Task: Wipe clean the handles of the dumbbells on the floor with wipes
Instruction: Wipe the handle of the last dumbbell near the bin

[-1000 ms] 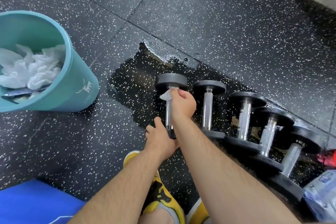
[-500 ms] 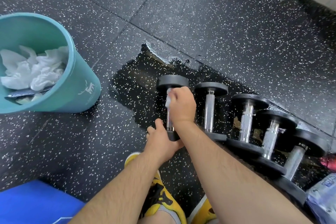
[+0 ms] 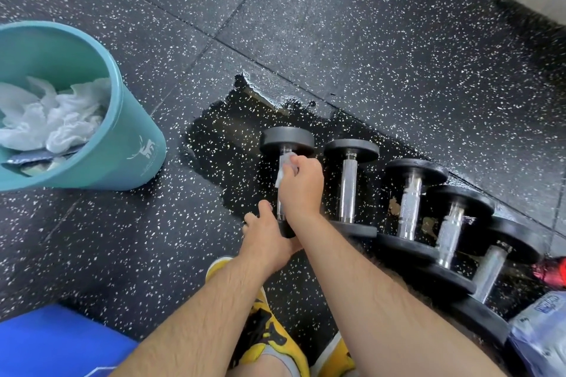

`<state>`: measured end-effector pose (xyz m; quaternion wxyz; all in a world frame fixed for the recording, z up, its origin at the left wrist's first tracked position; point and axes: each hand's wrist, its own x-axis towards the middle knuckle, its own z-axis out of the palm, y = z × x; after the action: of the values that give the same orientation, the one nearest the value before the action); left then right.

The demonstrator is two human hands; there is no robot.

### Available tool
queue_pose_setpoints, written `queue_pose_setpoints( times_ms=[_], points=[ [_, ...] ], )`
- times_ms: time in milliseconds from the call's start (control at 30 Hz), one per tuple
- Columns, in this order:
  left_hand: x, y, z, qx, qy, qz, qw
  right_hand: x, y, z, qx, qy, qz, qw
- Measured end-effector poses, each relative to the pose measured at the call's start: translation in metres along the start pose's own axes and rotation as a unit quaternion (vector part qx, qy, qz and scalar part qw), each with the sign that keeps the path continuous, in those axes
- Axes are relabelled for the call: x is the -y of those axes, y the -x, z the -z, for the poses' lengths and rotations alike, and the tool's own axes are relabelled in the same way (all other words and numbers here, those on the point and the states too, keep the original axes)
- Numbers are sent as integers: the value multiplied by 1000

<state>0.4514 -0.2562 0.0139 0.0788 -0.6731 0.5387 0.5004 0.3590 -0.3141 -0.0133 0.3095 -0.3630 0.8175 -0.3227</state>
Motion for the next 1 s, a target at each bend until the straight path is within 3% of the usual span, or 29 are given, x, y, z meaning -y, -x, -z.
queue_pose_setpoints(
  times_ms=[100, 233, 367, 433, 533, 633, 800, 900, 1000],
  points=[
    [0, -1, -1, -4, -2, 2, 1000, -4, -8, -5, -13, 123, 139, 983],
    [1, 0, -2, -4, 2, -3, 1000, -5, -13, -15, -4, 235, 252, 939],
    [1, 0, -1, -3, 8, -3, 1000, -3, -11, -5, 72, 336, 370, 863],
    [0, 0, 1, -5, 7, -5, 1000, -1, -18, 1, 107, 375, 385, 837],
    [1, 0, 0, -6, 6, -6, 1000, 2, -17, 5, 114, 389, 380, 832],
    [2, 0, -1, -8, 10, -7, 1000, -4, -3, 12, 161, 393, 416, 804],
    [0, 1, -2, -17, 5, -13, 1000, -6, -31, 16, 124, 361, 400, 833],
    [2, 1, -3, -15, 8, -13, 1000, -14, -21, 13, 92, 303, 378, 870],
    [4, 0, -2, -14, 7, -16, 1000, -21, -8, 16, 119, 266, 405, 867]
  ],
)
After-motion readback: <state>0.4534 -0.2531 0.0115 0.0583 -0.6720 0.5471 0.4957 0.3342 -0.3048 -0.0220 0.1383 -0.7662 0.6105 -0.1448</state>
